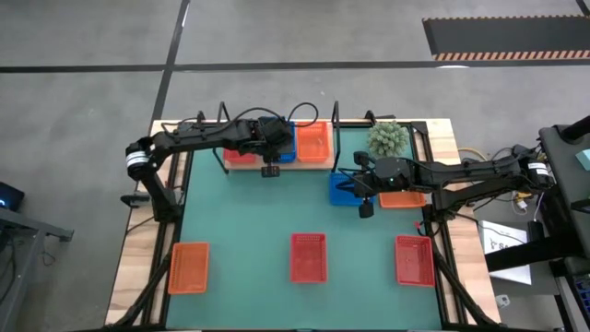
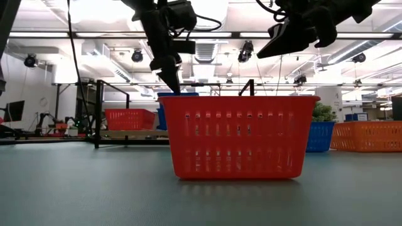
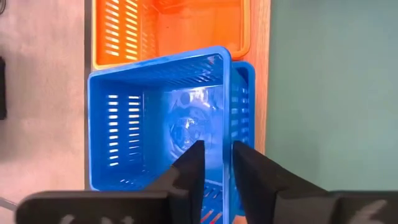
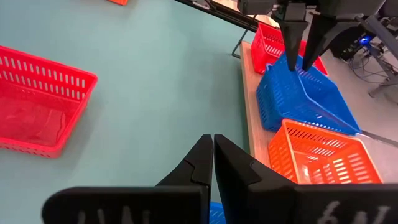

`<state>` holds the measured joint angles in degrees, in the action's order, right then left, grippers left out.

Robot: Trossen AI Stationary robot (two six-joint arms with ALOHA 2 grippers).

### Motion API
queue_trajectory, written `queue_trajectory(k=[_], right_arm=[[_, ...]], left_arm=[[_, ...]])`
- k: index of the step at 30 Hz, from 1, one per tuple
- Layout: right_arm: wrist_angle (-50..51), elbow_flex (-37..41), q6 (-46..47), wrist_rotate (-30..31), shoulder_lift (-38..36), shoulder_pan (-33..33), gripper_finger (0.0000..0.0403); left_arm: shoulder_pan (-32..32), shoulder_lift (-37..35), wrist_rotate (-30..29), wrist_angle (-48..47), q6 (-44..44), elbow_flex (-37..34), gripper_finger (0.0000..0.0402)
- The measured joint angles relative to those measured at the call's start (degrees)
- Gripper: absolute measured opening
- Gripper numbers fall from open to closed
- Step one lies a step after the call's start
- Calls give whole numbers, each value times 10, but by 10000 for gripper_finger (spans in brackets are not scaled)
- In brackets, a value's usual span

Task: Stack baskets on shelf by color
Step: Stack the bottom blue bin on top of the blue bin on the shelf

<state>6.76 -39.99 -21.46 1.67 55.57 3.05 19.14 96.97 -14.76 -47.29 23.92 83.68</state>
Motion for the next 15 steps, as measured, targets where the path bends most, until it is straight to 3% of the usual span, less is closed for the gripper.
queue_trajectory(k=[10,15], right_arm=[[1,0,0,0,0,0,9],[2,0,-1,0,0,0,9]], left_arm=[[-4,-15,2,-8,9,10,89],[-5,-41,2,5,15,-1,63]])
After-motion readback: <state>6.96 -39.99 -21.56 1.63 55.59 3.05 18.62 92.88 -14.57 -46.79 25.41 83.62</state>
